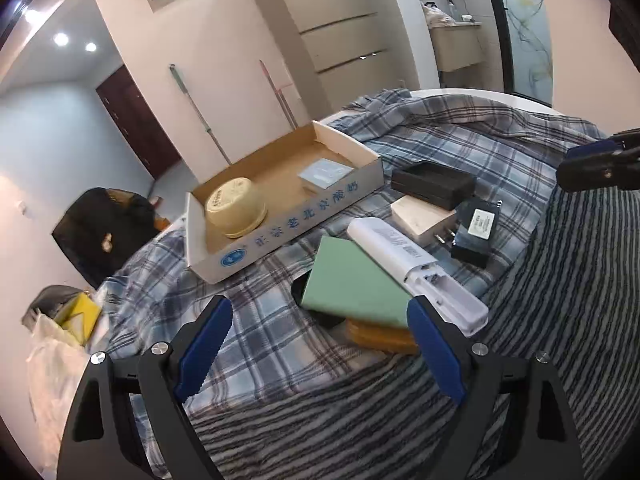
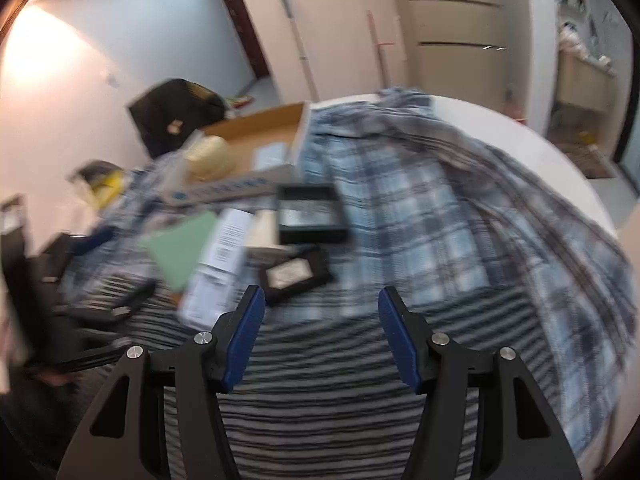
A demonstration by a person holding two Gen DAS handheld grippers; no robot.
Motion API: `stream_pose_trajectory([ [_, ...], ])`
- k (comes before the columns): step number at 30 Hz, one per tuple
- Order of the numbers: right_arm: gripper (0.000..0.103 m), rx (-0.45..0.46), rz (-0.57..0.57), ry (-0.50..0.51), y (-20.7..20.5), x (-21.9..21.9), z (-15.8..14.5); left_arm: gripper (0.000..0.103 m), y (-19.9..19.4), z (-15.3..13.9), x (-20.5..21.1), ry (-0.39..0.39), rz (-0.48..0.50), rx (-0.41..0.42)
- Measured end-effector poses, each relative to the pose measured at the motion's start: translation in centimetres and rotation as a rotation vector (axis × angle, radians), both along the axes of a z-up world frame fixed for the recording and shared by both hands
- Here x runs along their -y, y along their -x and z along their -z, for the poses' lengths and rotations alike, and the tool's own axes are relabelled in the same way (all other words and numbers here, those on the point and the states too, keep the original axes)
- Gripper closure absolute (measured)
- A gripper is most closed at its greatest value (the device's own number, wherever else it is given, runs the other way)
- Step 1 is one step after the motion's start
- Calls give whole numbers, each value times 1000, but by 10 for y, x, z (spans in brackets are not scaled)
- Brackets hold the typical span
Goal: Organize rigid objects
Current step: 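Move the left gripper to the green card and grasp it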
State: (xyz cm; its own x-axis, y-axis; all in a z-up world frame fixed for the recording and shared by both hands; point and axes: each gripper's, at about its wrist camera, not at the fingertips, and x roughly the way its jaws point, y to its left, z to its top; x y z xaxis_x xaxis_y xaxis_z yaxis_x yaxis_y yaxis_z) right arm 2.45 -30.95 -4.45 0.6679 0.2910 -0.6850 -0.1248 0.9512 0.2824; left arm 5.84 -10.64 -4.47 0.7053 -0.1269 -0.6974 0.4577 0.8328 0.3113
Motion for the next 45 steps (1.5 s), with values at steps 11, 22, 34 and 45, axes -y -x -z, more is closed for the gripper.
stream_pose_trajectory([
  [11,45,7,32,64,-8,1,9,12,4,17,22,-219,164,60],
  [22,45,9,7,60,-14,-2,12,31,-22,24,17,-105,134,-80],
  [34,45,-18,20,43,-10,4,17,31,0,1,-17,70,56,-99],
  [45,45,-40,-17,51,-7,-12,22,31,38,17,-42,251,-38,-233],
])
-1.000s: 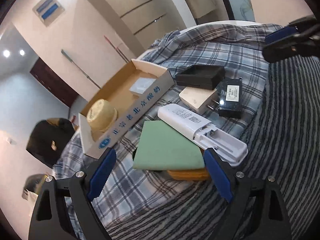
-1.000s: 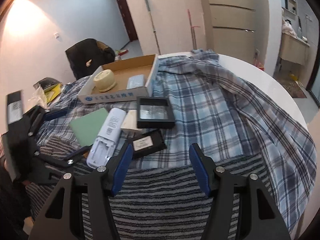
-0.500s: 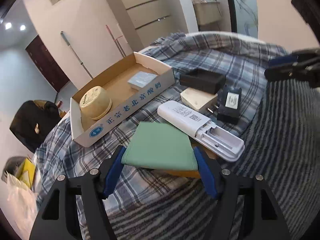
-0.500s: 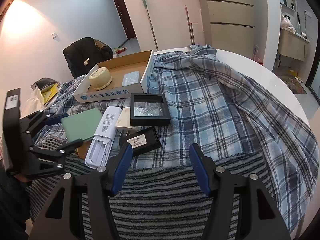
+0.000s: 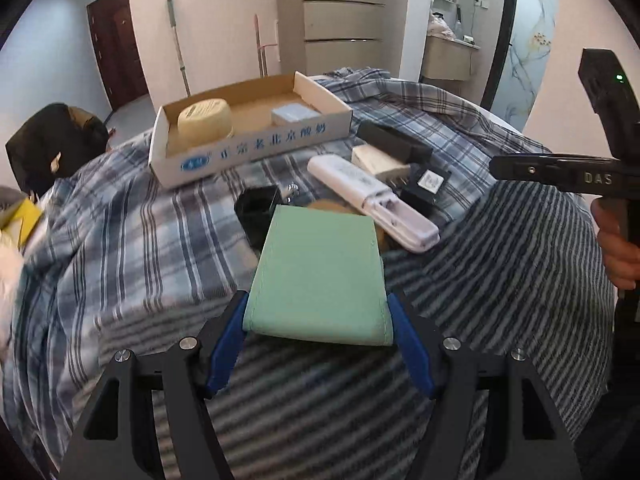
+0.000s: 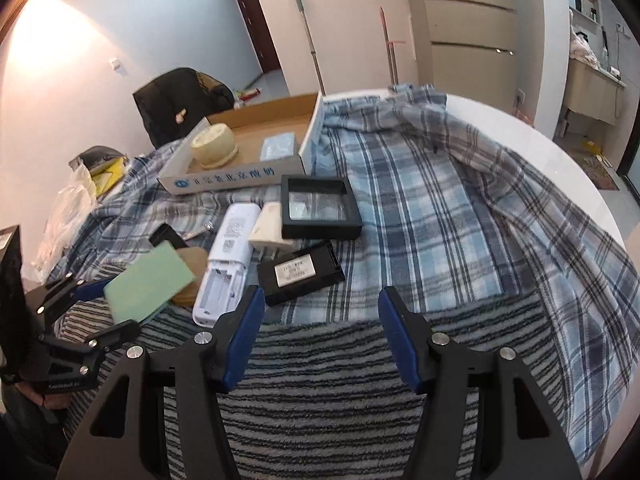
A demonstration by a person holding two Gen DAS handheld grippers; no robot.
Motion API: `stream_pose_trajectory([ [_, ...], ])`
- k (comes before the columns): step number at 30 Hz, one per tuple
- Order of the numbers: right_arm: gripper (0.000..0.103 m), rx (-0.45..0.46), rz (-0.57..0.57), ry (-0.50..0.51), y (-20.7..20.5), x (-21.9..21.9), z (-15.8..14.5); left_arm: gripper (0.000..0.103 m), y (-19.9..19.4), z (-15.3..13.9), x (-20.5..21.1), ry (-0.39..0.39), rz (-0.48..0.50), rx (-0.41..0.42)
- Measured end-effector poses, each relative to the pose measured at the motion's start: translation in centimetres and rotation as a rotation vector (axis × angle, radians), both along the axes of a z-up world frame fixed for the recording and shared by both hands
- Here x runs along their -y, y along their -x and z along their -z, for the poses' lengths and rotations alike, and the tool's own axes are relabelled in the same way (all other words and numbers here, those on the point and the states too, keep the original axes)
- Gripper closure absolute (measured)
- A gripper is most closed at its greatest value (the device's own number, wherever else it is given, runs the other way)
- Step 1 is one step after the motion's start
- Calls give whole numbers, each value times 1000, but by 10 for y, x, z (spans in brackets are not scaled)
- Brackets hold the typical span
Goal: Organize rigid objects
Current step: 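Move the left gripper to the green card and grasp it, then carry the green card toward the tray while the right gripper grasps the black labelled box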
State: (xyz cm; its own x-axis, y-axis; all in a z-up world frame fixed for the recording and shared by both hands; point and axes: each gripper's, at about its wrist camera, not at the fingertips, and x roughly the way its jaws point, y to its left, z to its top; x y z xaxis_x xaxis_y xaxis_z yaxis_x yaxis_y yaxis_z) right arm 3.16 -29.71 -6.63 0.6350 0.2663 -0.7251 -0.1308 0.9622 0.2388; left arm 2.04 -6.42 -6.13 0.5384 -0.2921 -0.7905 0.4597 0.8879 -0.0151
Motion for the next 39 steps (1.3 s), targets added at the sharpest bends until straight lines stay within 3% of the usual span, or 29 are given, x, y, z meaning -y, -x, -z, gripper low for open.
stream_pose_trajectory([
  [3,45,-3,-10,-5,1,-1,1,31,7,0,0,3,16,-6],
  [5,45,-8,-4,-1,-1,-1,3,16,6,1,0,-18,8,10],
  [6,45,-12,0,-1,-2,-1,4,15,6,1,1,-27,2,33],
  [11,45,-16,-1,2,-4,-2,6,15,-6,4,12,-45,39,24],
  [18,45,-7,-3,42,-10,1,1,15,-34,14,1,90,28,-90],
  [21,45,-12,-30,69,-16,-2,1,15,-33,16,1,107,46,-106],
  [23,45,-23,-51,92,-21,-5,3,31,-31,17,1,112,54,-100],
  [24,45,-31,-63,107,-25,-8,5,31,-30,16,1,125,58,-105],
  [32,34,-68,-150,160,-48,-34,19,32,-16,-9,-7,119,23,22],
  [39,34,-130,-198,188,-65,-46,34,32,-1,-33,-23,106,-48,126],
])
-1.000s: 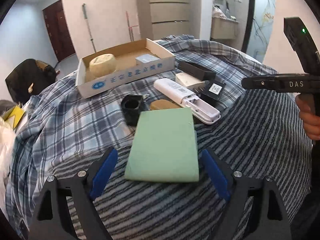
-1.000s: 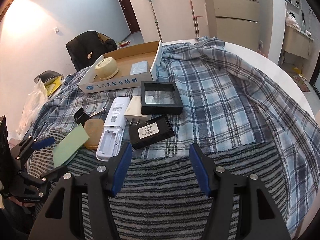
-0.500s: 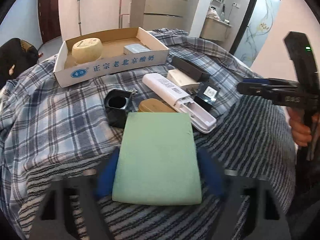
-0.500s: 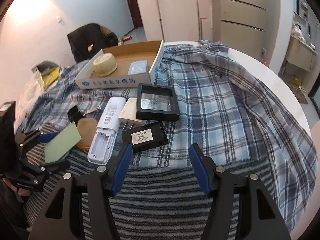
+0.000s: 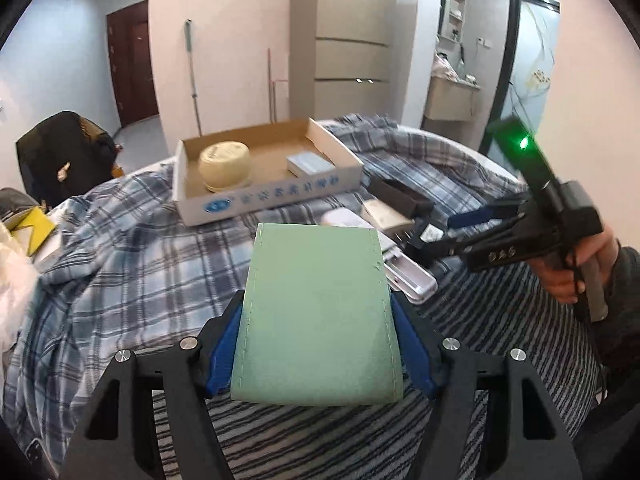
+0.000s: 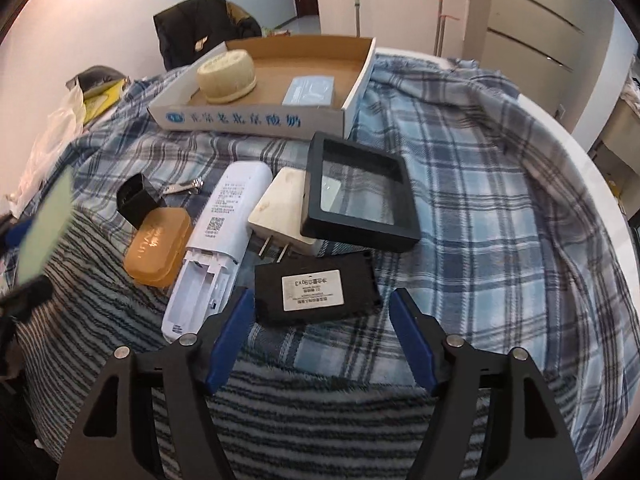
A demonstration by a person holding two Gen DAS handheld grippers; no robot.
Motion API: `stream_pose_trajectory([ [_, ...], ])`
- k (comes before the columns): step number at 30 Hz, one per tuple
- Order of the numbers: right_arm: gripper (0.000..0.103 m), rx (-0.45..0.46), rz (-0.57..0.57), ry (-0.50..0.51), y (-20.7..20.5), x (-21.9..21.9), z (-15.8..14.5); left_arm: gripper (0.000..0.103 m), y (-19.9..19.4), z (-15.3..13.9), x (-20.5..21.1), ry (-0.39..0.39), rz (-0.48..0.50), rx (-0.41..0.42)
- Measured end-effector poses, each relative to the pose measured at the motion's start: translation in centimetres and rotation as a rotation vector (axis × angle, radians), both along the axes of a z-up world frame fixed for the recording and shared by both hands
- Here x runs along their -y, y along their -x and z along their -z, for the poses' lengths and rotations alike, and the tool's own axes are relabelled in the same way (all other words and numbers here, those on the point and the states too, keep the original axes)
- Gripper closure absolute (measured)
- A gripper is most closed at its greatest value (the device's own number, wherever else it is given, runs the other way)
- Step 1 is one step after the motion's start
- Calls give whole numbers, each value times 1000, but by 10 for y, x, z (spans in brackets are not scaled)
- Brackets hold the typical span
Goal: Organize rigid objects
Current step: 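Carry the green card toward the tray while the right gripper grasps the black labelled box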
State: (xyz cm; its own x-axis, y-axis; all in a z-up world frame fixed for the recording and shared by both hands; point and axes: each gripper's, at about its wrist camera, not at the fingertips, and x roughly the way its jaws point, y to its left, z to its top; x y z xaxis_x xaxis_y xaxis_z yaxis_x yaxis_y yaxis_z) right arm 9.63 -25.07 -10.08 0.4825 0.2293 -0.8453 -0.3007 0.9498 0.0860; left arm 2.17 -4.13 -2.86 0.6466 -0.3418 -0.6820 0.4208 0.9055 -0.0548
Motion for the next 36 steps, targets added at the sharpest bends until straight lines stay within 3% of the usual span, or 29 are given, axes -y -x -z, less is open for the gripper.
stream_pose_trajectory([
  [6,34,-7,-11,33,-5,-7,7,32,5,-7,-11,-8,-51,35],
  [9,34,-15,39,-28,-9,1,7,32,6,-11,-14,-9,-62,44],
  [11,35,1,61,-6,-8,0,6,32,8,-15,-16,-2,-71,49],
  [21,35,58,100,-39,11,18,-23,32,1,-32,-29,3,-152,64],
  [23,35,72,112,-50,15,22,-30,32,-10,-34,-31,-8,-213,64],
  [32,35,180,166,-94,3,26,-76,32,-83,-40,-30,1,-270,-50],
  [36,35,226,174,-100,-7,24,-95,32,-130,-30,-26,42,-274,-171],
])
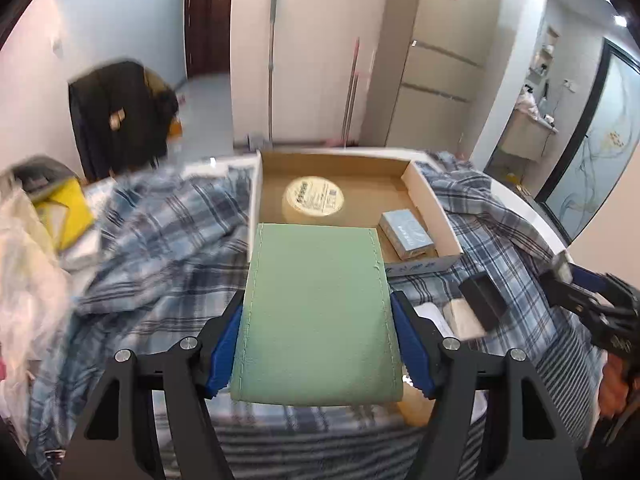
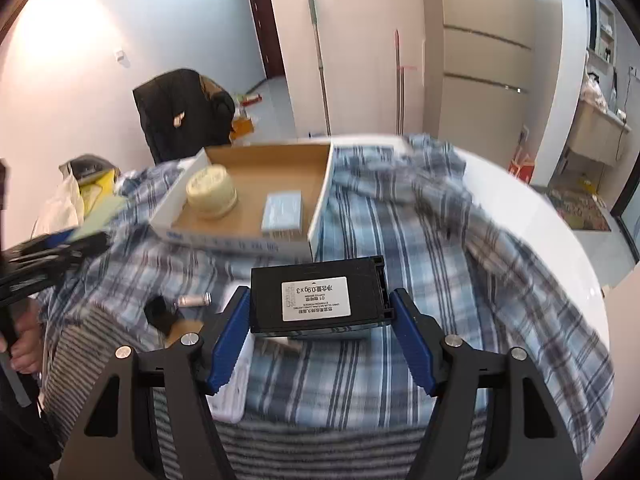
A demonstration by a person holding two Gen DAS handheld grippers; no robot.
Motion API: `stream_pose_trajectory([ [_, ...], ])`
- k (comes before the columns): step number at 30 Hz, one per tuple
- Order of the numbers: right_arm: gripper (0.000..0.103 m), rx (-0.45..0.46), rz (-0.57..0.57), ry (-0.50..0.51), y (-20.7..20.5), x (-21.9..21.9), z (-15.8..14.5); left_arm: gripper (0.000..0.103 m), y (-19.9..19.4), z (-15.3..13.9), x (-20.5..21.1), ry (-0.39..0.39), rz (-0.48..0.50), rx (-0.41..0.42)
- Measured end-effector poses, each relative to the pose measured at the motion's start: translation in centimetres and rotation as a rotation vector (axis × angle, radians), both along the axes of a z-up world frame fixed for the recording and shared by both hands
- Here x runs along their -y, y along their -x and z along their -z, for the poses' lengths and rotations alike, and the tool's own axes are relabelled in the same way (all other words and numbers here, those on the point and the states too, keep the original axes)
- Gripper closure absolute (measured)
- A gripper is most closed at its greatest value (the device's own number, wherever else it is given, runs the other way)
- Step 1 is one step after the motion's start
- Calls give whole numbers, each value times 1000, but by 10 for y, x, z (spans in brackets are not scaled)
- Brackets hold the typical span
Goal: Organize rigid objects
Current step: 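Carry the green card toward the tray while the right gripper grasps the black labelled box, then lower the green card into the tray while the right gripper lowers the black box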
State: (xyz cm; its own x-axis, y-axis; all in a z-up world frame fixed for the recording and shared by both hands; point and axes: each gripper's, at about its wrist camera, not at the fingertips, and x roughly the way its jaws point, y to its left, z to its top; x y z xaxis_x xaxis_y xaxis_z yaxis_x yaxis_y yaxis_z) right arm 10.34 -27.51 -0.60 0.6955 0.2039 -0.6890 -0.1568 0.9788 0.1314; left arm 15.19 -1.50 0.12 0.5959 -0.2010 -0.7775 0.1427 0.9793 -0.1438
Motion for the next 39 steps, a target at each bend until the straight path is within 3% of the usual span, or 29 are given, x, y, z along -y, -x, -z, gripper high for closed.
stream_pose_trajectory([
  [5,35,2,-11,-20,-9,-2,-2,32,-52,32,6,37,5,-146],
  [12,35,-27,19,1,-22,11,10,32,-95,58,17,5,20,-211],
  [25,35,-51,120,48,-32,46,14,32,-134,65,24,-7,23,-164],
  [30,35,-56,152,51,-35,51,9,24,-132,75,29,-47,61,-146],
  [31,35,-55,152,48,-36,50,7,16,-131,76,29,-38,78,-137],
  [33,35,-49,141,52,-38,43,0,16,-127,72,26,-11,81,-72],
  [39,35,-3,98,62,-47,8,-19,16,-92,25,1,51,-9,318],
])
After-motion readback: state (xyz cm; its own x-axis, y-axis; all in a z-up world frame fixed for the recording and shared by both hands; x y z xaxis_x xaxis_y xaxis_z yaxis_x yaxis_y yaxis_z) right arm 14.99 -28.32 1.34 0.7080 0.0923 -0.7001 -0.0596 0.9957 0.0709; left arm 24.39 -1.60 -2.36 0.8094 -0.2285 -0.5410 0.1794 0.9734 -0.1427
